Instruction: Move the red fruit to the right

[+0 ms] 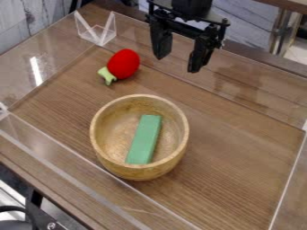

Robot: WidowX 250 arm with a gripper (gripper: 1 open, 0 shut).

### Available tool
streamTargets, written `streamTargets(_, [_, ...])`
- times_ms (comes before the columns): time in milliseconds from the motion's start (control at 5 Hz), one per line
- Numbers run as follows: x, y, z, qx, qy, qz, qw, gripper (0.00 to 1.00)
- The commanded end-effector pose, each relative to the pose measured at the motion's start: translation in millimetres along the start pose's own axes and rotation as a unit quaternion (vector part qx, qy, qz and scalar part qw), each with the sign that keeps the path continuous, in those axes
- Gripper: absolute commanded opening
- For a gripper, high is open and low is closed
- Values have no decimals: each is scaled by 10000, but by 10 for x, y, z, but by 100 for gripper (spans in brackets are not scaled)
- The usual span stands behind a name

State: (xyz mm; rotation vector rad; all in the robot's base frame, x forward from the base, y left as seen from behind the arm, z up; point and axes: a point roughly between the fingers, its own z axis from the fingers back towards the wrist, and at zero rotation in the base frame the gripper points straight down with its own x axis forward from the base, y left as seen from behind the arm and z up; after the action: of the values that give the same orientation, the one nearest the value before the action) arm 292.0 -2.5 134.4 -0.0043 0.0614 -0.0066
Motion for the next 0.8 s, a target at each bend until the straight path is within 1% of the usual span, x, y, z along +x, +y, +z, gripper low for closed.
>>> streamTargets(0, [1,104,-40,7,20,107,9999,100])
streamTargets(200, [17,353,-23,30,-113,367,9993,100])
streamTargets(400, [18,714,-15,83,-264,568,9980,100])
streamTargets(600, [43,976,-49,122,-388,820,9958,100])
